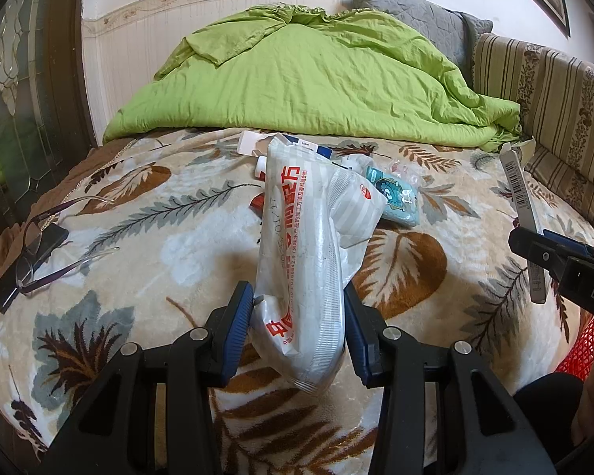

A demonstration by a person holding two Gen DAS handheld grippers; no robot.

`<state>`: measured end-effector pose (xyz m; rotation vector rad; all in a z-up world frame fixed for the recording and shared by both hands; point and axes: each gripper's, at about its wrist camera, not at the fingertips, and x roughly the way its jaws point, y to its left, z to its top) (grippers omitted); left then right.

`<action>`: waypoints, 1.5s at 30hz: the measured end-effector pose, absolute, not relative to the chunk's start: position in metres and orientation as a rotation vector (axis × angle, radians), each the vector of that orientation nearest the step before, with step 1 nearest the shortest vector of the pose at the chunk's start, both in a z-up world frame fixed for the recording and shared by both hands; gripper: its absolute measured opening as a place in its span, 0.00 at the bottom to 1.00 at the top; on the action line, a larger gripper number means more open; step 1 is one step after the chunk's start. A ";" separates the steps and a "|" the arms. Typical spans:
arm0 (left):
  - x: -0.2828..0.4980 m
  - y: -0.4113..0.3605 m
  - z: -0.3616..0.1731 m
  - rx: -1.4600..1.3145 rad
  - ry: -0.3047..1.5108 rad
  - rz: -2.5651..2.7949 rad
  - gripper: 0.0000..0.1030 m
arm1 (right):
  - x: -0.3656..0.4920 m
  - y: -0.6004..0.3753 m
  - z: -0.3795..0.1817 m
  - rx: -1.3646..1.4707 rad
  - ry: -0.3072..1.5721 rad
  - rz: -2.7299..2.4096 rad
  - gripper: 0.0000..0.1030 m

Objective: Collect trash
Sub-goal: 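Lift the white bag and medicine box off the bed with both tools, then carry both items over the red basket and open both tools to release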

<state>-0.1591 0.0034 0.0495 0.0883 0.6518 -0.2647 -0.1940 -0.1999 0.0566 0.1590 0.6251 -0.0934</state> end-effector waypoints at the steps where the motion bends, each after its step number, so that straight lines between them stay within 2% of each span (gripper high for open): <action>1: -0.159 0.003 0.049 0.088 0.652 -0.265 0.42 | -0.195 -0.200 0.056 0.162 0.625 -0.094 0.58; 7: -0.158 0.001 0.050 0.087 0.657 -0.291 0.42 | -0.200 -0.206 0.061 0.192 0.606 -0.095 0.58; 15: -0.180 -0.030 0.061 0.143 0.644 -0.522 0.42 | -0.256 -0.251 0.078 0.305 0.631 -0.122 0.58; 24: -0.233 -0.138 0.093 0.213 0.704 -0.934 0.42 | -0.372 -0.365 0.089 0.468 0.627 -0.401 0.58; 33: -0.297 -0.258 0.097 0.292 0.797 -1.252 0.42 | -0.451 -0.433 0.065 0.650 0.626 -0.582 0.60; 35: -0.305 -0.276 0.090 0.324 0.811 -1.269 0.47 | -0.459 -0.442 0.061 0.664 0.635 -0.605 0.62; 37: -0.309 -0.289 0.084 0.335 0.836 -1.272 0.58 | -0.466 -0.448 0.058 0.677 0.636 -0.625 0.66; 45: -0.290 -0.261 0.092 0.309 0.801 -1.206 0.62 | -0.446 -0.440 0.074 0.661 0.580 -0.566 0.67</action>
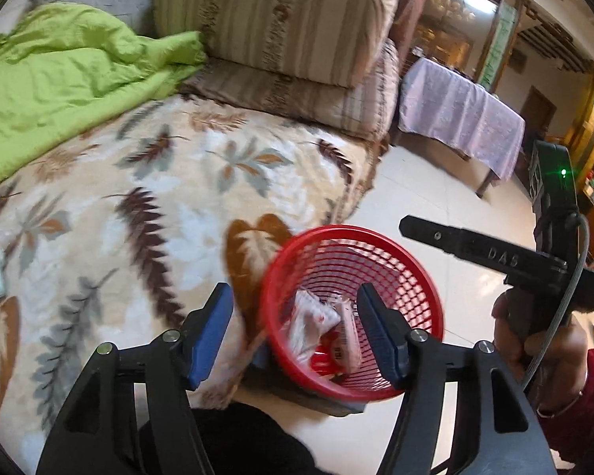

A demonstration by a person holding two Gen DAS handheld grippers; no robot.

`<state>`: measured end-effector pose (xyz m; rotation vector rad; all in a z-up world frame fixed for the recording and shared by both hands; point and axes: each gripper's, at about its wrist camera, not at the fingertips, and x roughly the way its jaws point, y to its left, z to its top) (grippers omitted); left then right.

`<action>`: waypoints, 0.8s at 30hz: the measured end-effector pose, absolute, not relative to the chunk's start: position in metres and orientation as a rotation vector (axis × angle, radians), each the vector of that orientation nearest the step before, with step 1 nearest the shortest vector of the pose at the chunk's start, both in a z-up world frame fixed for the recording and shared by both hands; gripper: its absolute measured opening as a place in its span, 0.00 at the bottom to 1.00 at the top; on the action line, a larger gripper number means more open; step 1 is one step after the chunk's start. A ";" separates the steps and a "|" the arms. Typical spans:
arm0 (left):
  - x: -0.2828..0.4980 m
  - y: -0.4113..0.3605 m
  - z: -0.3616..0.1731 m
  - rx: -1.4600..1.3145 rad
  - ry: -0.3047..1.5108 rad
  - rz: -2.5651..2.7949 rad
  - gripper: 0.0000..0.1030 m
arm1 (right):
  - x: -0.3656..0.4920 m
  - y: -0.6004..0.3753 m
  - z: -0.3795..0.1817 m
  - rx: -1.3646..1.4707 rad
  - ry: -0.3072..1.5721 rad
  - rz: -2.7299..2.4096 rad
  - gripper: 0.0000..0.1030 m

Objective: Collect trash
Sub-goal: 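Carry both items over the red basket and open both tools to release, then grasp the red snack packet with the left tool while the right reaches the teal pack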

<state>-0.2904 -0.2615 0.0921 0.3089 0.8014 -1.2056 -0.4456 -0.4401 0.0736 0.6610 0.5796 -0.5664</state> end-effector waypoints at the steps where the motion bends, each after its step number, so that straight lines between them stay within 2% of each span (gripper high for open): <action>1: -0.285 -0.256 0.093 0.308 0.795 -1.187 0.62 | -0.436 -0.434 0.076 0.652 0.578 -0.540 0.67; 13: -0.188 -0.109 0.083 0.196 0.794 -0.769 0.63 | -0.305 -0.327 0.087 0.474 0.662 -0.171 0.67; 18: -0.124 -0.034 0.079 0.108 0.804 -0.525 0.63 | -0.271 -0.287 0.088 0.412 0.697 -0.071 0.67; 24: -0.052 0.012 0.060 0.093 0.827 -0.340 0.63 | -0.243 -0.260 0.089 0.371 0.724 -0.004 0.67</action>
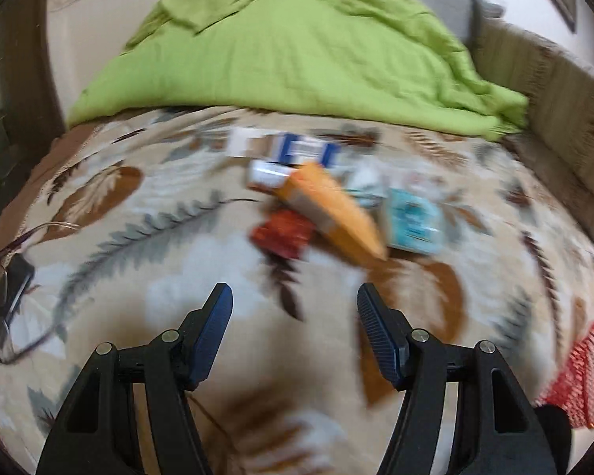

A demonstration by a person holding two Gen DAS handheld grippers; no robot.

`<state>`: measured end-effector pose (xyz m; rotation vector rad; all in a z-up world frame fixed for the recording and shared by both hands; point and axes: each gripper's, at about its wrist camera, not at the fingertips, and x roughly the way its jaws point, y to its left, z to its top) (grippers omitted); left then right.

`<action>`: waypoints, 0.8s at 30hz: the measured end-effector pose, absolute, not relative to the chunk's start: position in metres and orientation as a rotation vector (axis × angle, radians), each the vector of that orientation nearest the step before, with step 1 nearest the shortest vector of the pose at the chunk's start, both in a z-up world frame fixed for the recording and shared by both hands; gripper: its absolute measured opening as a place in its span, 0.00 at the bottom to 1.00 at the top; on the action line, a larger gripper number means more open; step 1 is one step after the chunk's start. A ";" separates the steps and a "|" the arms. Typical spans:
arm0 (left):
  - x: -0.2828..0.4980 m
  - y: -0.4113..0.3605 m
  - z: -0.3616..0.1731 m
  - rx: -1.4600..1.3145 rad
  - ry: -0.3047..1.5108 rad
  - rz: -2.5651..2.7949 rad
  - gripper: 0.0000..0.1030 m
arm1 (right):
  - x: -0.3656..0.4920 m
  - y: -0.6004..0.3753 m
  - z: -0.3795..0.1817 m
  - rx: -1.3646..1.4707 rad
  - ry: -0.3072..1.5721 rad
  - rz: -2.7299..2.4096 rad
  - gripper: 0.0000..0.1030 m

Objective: Collect trash
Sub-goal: 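Grasp the red snack packet with the left tool while the right reaches the teal pack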

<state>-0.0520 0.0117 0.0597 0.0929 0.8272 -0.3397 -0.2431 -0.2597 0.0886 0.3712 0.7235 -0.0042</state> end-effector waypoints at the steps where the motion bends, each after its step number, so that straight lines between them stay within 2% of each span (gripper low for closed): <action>1: -0.044 0.012 0.056 0.098 0.831 -0.334 0.63 | -0.238 -0.255 0.088 0.363 0.728 0.005 0.67; 11: 0.028 -0.023 0.017 0.199 0.873 -0.365 0.63 | -0.196 -0.233 0.078 0.310 0.782 0.084 0.67; 12: 0.034 -0.025 0.015 0.199 0.875 -0.366 0.58 | -0.190 -0.231 0.077 0.306 0.787 0.101 0.67; 13: 0.037 -0.027 0.014 0.193 0.878 -0.364 0.47 | -0.184 -0.229 0.076 0.304 0.791 0.114 0.67; 16: 0.035 -0.030 0.014 0.174 0.879 -0.376 0.39 | -0.157 -0.225 0.069 0.302 0.809 0.149 0.68; 24: -0.018 0.009 0.021 0.080 0.923 -0.410 0.37 | -0.061 -0.241 0.044 0.447 0.847 0.210 0.68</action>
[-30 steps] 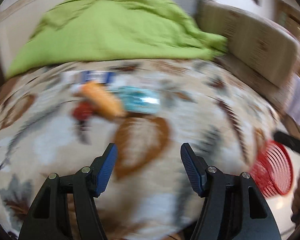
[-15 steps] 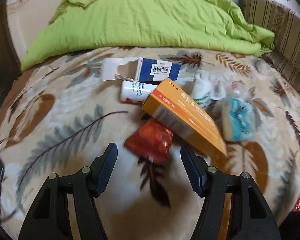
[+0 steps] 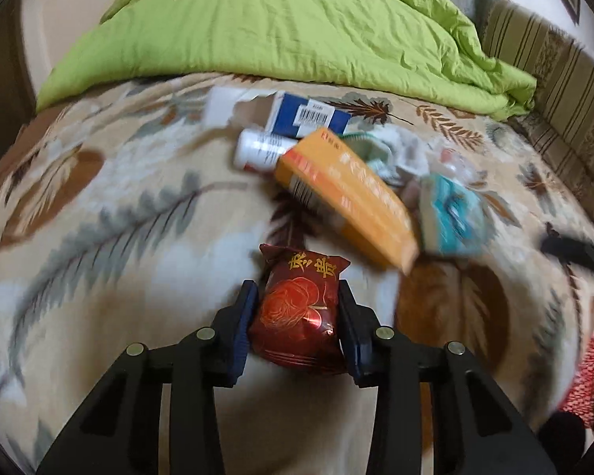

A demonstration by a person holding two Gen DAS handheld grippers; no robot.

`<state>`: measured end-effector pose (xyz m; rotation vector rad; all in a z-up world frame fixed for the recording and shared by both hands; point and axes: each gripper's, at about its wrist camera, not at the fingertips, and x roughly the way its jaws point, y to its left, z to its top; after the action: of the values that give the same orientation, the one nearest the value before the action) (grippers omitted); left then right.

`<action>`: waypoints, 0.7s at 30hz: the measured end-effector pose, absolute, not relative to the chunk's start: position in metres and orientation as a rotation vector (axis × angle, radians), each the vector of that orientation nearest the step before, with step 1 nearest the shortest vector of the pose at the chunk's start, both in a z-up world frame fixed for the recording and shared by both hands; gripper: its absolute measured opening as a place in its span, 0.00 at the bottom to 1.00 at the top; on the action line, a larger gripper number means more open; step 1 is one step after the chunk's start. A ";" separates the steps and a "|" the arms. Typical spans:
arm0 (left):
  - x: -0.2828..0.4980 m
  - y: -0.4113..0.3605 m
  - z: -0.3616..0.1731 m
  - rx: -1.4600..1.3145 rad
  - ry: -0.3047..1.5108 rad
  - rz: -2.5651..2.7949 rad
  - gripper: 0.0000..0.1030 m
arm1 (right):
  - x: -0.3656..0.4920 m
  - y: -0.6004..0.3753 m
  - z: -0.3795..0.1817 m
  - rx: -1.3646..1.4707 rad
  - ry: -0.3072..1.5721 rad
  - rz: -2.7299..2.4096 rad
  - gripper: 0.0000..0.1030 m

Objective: Collect trash
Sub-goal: 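Grasp the red snack packet with the left tool while the right reaches the teal pack, then grasp and lift the teal cartoon-printed pack with the right tool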

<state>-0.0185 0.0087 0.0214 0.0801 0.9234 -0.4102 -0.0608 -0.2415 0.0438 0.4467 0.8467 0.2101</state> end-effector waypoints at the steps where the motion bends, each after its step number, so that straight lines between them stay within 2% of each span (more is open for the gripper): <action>1: -0.025 0.015 0.022 0.072 0.927 -0.413 0.37 | -0.051 -0.243 0.041 0.465 0.848 0.210 0.68; 3: -0.038 0.025 0.022 0.053 0.926 -0.408 0.37 | -0.028 -0.245 0.033 0.488 0.846 0.205 0.62; 6: -0.046 0.030 0.021 0.063 0.919 -0.393 0.37 | -0.010 -0.244 0.020 0.539 0.879 0.218 0.44; 7: -0.046 0.030 0.022 0.059 0.917 -0.392 0.37 | -0.011 -0.241 0.018 0.560 0.887 0.236 0.44; 15: -0.040 0.031 0.019 0.020 0.912 -0.357 0.37 | -0.065 -0.180 0.026 0.422 0.986 0.508 0.44; 17: -0.040 0.033 0.019 0.007 0.906 -0.352 0.38 | -0.071 -0.175 0.032 0.323 0.954 0.478 0.48; 19: -0.042 0.039 0.023 -0.021 0.883 -0.339 0.37 | -0.071 -0.171 0.039 0.236 0.912 0.454 0.58; 21: -0.043 0.044 0.027 -0.044 0.866 -0.323 0.37 | -0.068 -0.164 0.042 0.170 0.893 0.461 0.59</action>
<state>-0.0434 0.0441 0.0267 -0.0439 0.8661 -0.3227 -0.0676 -0.1644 0.0416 0.1701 0.8929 0.4608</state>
